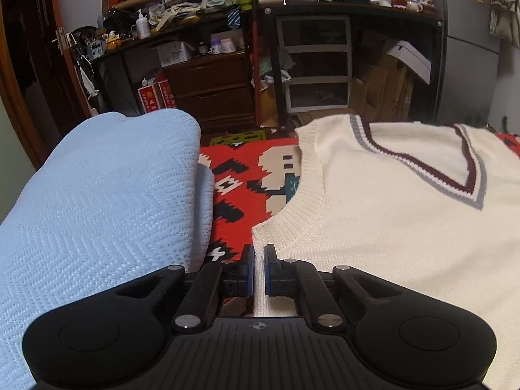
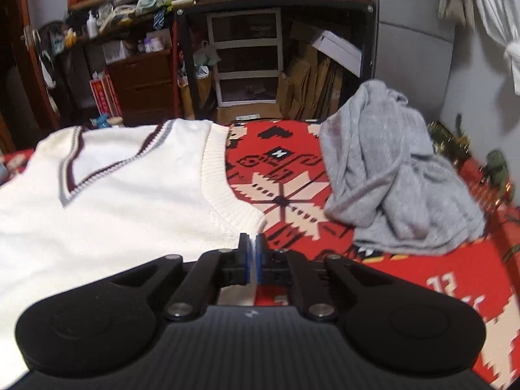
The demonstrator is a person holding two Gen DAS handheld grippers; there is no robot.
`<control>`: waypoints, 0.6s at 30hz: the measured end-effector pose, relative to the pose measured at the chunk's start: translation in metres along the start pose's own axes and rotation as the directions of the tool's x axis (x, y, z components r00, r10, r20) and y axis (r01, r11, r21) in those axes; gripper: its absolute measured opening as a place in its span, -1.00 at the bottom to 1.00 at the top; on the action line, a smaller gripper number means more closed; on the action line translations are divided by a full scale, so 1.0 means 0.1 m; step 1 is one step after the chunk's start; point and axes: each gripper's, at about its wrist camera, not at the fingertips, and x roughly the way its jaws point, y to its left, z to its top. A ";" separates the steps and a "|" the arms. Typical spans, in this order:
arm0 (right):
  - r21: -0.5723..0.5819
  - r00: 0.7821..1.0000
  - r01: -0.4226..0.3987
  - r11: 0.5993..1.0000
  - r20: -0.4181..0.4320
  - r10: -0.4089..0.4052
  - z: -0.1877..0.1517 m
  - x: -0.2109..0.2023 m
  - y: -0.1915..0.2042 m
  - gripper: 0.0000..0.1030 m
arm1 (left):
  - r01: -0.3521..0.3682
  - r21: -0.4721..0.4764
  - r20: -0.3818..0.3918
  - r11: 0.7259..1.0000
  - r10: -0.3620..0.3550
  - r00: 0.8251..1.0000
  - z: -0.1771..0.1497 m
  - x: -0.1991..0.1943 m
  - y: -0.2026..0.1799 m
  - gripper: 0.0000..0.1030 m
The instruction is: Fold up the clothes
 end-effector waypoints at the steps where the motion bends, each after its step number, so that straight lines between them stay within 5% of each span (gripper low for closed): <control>1: 0.019 1.000 -0.016 1.000 -0.003 0.016 0.01 -0.01 -0.03 -0.93 | -0.001 0.001 -0.003 1.000 0.001 1.000 0.01 -0.01 -0.01 -0.82; 3: 0.060 0.999 -0.045 0.997 -0.005 0.045 0.02 -0.05 -0.11 -0.88 | 0.009 -0.011 0.000 1.000 -0.009 1.000 0.02 -0.07 0.01 -0.74; 7: 0.137 0.995 -0.097 0.986 -0.006 0.099 -0.03 -0.34 -0.24 -0.69 | 0.022 -0.038 0.047 0.999 -0.020 0.999 0.03 -0.35 0.13 -0.06; 14: 0.192 0.980 -0.131 0.973 -0.121 0.156 -0.51 -0.88 -0.24 -0.61 | 0.139 -0.058 0.007 0.989 -0.138 0.990 -0.27 -0.90 0.32 -0.05; 18: 0.161 0.985 -0.125 0.979 -0.101 0.143 -0.87 -1.22 -0.12 -0.62 | 0.188 -0.085 -0.021 0.979 -0.190 0.982 -0.60 -1.12 0.42 -0.06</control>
